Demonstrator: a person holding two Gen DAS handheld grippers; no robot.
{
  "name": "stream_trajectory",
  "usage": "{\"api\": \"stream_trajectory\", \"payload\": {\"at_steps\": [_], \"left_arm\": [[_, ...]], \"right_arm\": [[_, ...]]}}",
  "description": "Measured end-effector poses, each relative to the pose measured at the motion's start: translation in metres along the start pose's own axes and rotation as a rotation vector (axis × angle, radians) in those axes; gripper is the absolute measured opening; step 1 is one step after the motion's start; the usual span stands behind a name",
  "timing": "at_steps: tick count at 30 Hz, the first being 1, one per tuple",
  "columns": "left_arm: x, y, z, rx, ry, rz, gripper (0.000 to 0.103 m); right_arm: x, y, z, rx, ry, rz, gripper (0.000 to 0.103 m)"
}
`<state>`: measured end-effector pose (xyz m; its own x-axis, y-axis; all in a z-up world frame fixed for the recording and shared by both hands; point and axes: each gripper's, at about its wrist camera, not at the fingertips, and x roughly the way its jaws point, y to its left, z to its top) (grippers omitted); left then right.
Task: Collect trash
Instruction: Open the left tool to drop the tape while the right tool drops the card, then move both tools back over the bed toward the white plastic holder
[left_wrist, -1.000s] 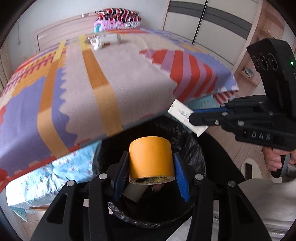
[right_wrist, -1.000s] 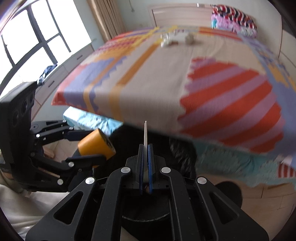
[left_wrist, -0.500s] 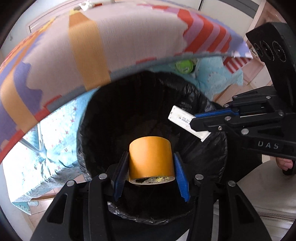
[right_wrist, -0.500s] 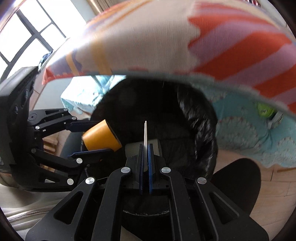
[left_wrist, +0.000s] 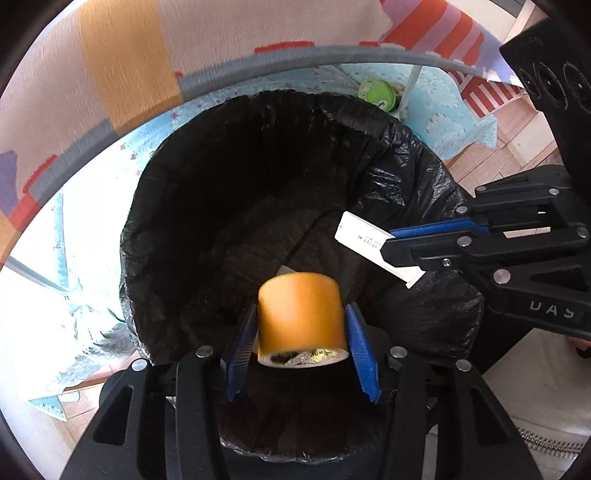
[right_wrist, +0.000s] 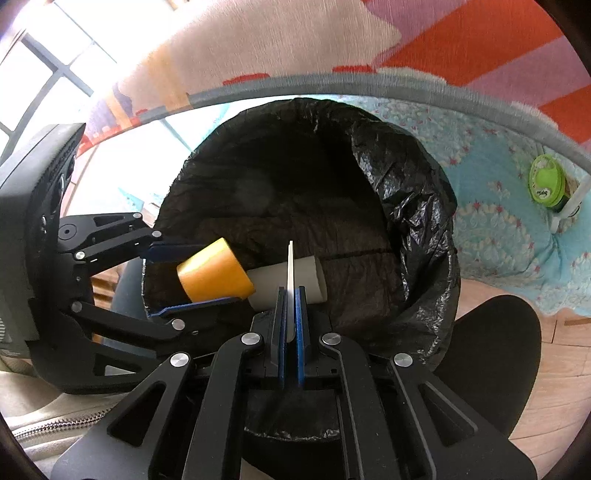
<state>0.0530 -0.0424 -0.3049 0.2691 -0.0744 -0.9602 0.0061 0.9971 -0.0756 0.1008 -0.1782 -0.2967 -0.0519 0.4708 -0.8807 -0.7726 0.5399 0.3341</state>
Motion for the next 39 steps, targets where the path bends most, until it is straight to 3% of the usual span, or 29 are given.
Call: {"api": "stream_trajectory", "payload": {"at_steps": [5, 12, 14, 16, 28, 39], "left_arm": [[0.0, 0.002, 0.002, -0.022, -0.005, 0.001, 0.054], [-0.014, 0.01, -0.001, -0.042, -0.039, -0.013, 0.054], [-0.02, 0.012, -0.003, -0.047, -0.051, -0.012, 0.054], [-0.028, 0.019, -0.005, -0.054, -0.066, -0.012, 0.054], [-0.072, 0.023, -0.008, -0.073, -0.19, -0.038, 0.054], [-0.124, 0.023, 0.004, -0.055, -0.325, -0.027, 0.054]], "right_arm": [[0.007, -0.002, 0.004, 0.003, 0.009, 0.018, 0.005], [0.016, 0.0, 0.009, -0.016, 0.025, 0.051, 0.005], [0.016, 0.0, 0.009, -0.017, 0.026, 0.055, 0.012], [0.015, 0.0, 0.008, -0.016, 0.021, 0.058, 0.028], [-0.012, 0.002, 0.014, -0.013, -0.042, 0.038, 0.028], [-0.061, 0.009, 0.022, -0.053, -0.159, 0.022, 0.028]]}}
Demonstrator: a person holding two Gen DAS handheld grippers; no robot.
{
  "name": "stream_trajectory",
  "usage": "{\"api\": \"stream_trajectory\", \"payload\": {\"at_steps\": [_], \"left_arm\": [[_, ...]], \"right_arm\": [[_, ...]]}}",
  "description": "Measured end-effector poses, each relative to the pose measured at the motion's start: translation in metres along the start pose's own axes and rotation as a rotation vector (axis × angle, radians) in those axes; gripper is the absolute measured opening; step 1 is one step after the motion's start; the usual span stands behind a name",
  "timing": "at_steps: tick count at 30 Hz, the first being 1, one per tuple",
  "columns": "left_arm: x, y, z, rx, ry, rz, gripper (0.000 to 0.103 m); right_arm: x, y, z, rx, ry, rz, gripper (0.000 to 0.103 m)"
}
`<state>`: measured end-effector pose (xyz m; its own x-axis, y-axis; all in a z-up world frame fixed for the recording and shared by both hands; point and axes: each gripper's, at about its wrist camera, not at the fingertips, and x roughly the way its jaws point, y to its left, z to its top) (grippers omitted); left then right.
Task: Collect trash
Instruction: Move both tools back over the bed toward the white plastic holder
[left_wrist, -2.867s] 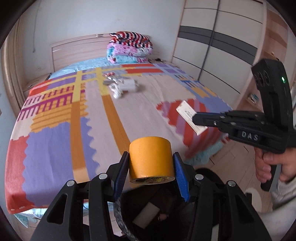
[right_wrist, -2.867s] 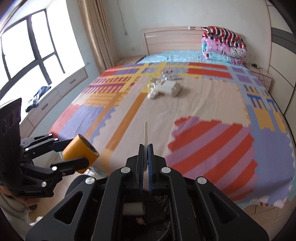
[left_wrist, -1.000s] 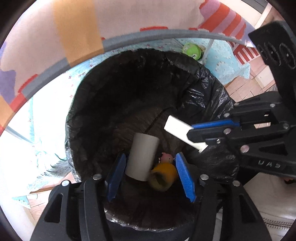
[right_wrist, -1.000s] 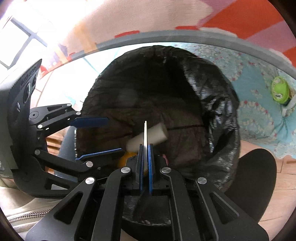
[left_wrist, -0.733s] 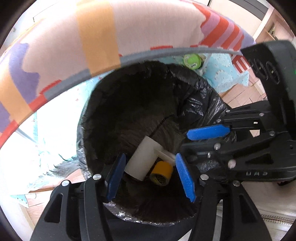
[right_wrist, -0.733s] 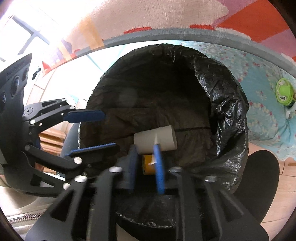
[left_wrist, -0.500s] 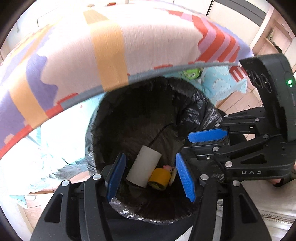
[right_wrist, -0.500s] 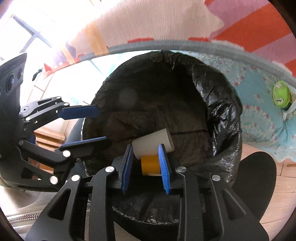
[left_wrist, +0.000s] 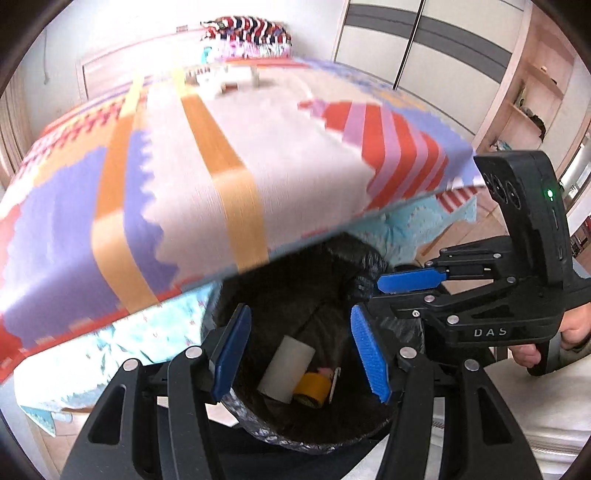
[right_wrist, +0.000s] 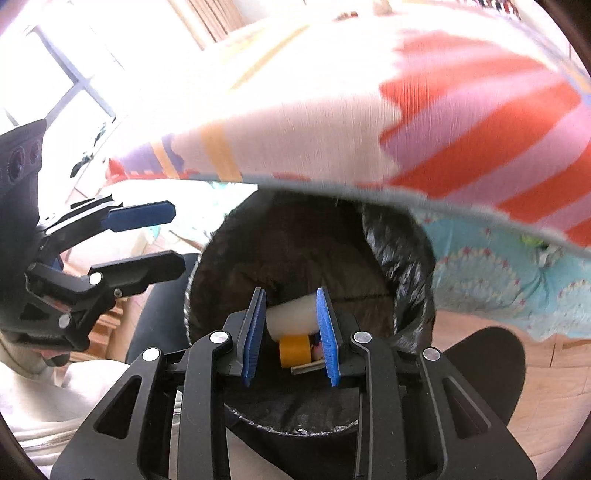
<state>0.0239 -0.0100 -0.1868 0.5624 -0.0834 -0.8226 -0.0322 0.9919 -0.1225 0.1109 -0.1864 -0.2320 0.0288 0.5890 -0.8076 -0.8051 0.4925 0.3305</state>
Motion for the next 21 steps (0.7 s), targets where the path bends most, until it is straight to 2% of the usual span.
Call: {"api": "stream_trajectory", "payload": {"at_steps": [7, 21], "left_arm": [[-0.028, 0.005, 0.026, 0.022, -0.099, -0.001, 0.054], [-0.035, 0.023, 0.075, 0.067, -0.177, 0.039, 0.054]], "right_arm": [[-0.032, 0.007, 0.019, -0.039, -0.082, -0.009, 0.028], [-0.054, -0.001, 0.067, -0.066, -0.185, -0.034, 0.029]]}}
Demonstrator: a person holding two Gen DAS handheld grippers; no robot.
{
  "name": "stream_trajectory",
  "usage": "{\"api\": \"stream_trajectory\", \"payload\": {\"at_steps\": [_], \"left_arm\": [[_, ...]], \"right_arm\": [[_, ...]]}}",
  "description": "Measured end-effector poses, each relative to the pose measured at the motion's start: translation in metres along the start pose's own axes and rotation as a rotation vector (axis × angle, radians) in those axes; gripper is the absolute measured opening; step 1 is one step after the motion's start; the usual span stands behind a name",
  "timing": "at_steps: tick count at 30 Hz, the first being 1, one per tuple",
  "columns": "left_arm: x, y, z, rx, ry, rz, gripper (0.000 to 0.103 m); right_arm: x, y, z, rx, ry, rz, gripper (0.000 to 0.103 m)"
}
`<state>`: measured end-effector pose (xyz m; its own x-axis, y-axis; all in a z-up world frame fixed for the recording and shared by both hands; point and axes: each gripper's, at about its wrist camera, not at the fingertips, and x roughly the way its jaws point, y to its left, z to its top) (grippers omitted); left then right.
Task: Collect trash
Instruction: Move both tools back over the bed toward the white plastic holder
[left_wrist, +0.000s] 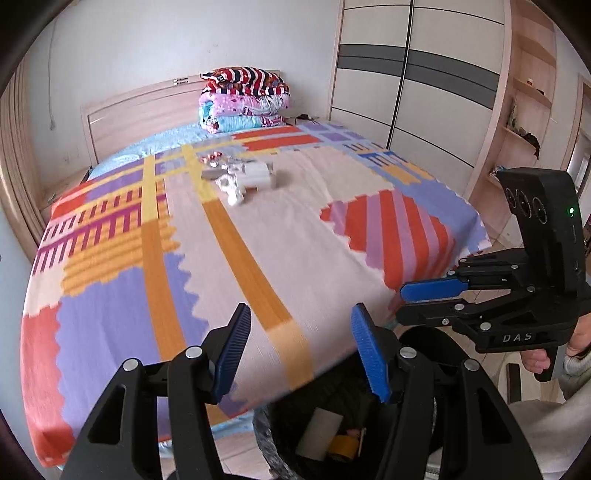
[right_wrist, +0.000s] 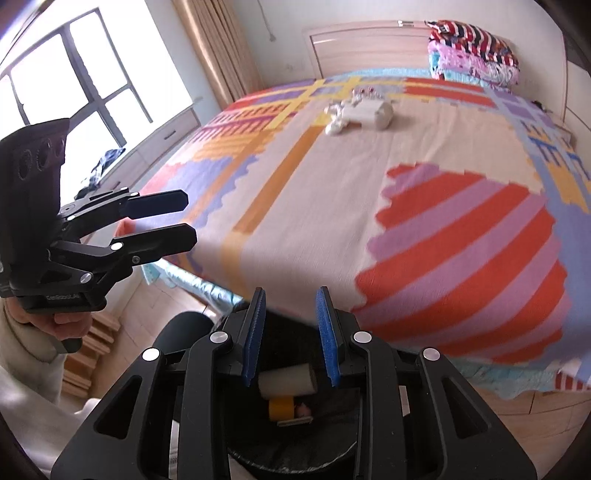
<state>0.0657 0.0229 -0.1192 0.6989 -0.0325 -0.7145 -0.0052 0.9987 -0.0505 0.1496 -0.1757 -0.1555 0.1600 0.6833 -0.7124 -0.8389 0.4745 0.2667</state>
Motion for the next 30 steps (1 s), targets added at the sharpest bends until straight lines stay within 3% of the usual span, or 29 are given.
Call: {"api": "stream_trajectory", "payload": {"at_steps": [16, 23, 30], "left_arm": [[0.045, 0.034, 0.055, -0.006, -0.013, -0.019, 0.054], [0.078, 0.056, 0.077, -0.022, 0.012, -0.007, 0.054], [0.108, 0.074, 0.091, -0.037, 0.043, 0.003, 0.054]], "right_arm": [[0.021, -0.033, 0.083, -0.077, -0.062, -0.082, 0.041], [0.047, -0.046, 0.116, -0.12, -0.056, -0.101, 0.051], [0.07, -0.061, 0.14, -0.143, -0.043, -0.127, 0.055]]}}
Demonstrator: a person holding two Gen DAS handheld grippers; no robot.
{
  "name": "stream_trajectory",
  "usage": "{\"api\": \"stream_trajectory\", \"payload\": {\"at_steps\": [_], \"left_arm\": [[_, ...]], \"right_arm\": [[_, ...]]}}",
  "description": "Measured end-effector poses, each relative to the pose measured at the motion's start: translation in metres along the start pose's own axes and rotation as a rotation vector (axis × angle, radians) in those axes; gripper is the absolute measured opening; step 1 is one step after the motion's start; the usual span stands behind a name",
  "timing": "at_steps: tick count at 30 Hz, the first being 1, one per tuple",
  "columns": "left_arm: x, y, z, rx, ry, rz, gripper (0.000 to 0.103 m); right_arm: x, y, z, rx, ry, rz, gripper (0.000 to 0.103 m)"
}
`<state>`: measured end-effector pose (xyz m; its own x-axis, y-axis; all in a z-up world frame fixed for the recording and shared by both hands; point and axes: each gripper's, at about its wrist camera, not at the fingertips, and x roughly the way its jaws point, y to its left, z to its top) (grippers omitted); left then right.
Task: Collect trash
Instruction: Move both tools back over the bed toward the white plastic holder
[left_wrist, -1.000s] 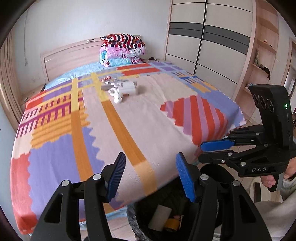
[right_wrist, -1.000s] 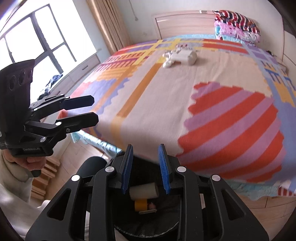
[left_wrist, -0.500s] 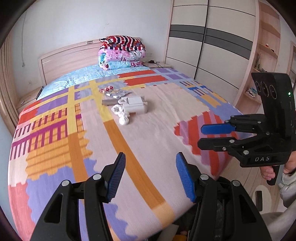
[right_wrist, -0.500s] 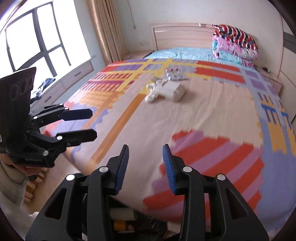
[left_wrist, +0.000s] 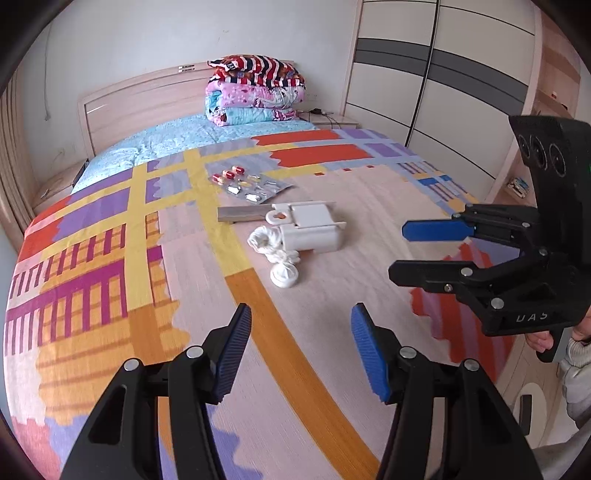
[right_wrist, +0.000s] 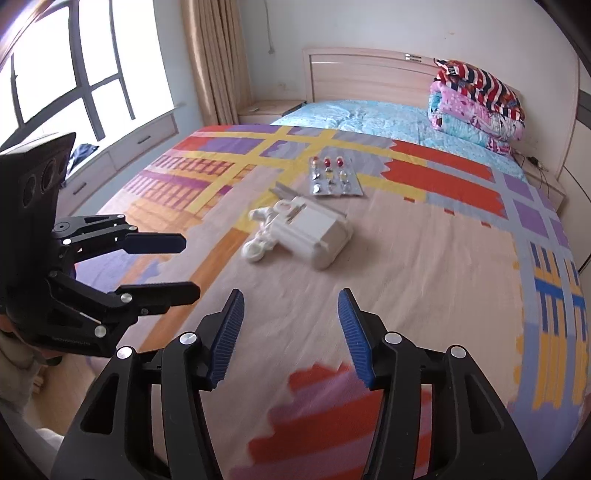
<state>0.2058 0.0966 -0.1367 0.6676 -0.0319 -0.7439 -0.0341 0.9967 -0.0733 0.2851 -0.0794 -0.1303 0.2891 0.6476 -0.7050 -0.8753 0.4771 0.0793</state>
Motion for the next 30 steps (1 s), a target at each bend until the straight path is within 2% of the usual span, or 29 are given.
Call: {"api": "stream_trajectory", "payload": {"at_steps": [2, 9, 11, 22, 29, 30], "left_arm": [[0.008, 0.003, 0.005, 0.0, 0.007, 0.001, 0.054], [0.029, 0.009, 0.019, 0.005, 0.022, 0.004, 0.053], [0.034, 0.01, 0.022, 0.009, 0.028, 0.002, 0.045], [0.048, 0.011, 0.023, 0.034, 0.047, 0.017, 0.022], [0.046, 0.012, 0.022, 0.032, 0.047, 0.021, 0.02], [0.046, 0.012, 0.022, 0.03, 0.045, 0.021, 0.02]], "right_arm": [[0.007, -0.004, 0.007, -0.019, -0.003, -0.005, 0.061], [0.029, -0.016, 0.025, -0.049, 0.007, -0.006, 0.062], [0.035, -0.016, 0.029, -0.064, 0.013, 0.001, 0.062], [0.06, -0.016, 0.035, -0.124, 0.048, 0.025, 0.062], [0.061, -0.011, 0.035, -0.133, 0.046, 0.032, 0.062], [0.061, -0.011, 0.035, -0.133, 0.045, 0.034, 0.059]]}}
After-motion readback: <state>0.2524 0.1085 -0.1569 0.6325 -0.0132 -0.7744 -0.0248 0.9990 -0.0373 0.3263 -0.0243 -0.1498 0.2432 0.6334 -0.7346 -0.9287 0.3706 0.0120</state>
